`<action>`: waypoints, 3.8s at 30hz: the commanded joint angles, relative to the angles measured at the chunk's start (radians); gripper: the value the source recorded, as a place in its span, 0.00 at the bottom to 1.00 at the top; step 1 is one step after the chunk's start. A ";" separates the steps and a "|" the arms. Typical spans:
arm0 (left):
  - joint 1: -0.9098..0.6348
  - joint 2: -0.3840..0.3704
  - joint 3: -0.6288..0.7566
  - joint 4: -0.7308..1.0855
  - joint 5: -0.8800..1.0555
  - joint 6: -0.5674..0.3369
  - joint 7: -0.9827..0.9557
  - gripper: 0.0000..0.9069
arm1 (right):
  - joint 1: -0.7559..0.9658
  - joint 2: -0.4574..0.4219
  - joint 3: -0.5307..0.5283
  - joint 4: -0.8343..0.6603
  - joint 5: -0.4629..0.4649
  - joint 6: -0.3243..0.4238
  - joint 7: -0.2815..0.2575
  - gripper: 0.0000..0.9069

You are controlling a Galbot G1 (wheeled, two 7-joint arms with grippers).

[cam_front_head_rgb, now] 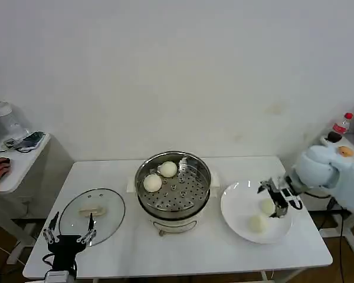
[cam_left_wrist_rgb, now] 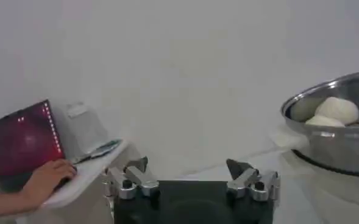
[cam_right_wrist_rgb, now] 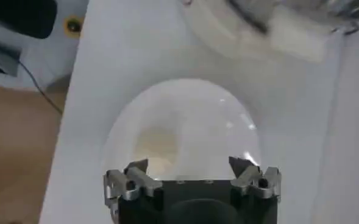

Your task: Take steamed baozi put them in steamer then cover it.

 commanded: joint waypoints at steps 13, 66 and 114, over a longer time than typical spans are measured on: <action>0.001 -0.008 -0.007 0.014 0.004 0.002 0.001 1.00 | -0.395 0.098 0.264 -0.192 -0.145 0.047 0.004 1.00; -0.013 0.006 -0.032 0.023 -0.018 0.002 0.002 1.00 | 0.200 0.246 0.107 -0.244 0.072 -0.013 -0.025 0.71; 0.010 -0.029 -0.070 0.018 -0.016 0.003 0.003 1.00 | 0.215 0.804 -0.206 -0.301 -0.048 0.343 -0.024 0.71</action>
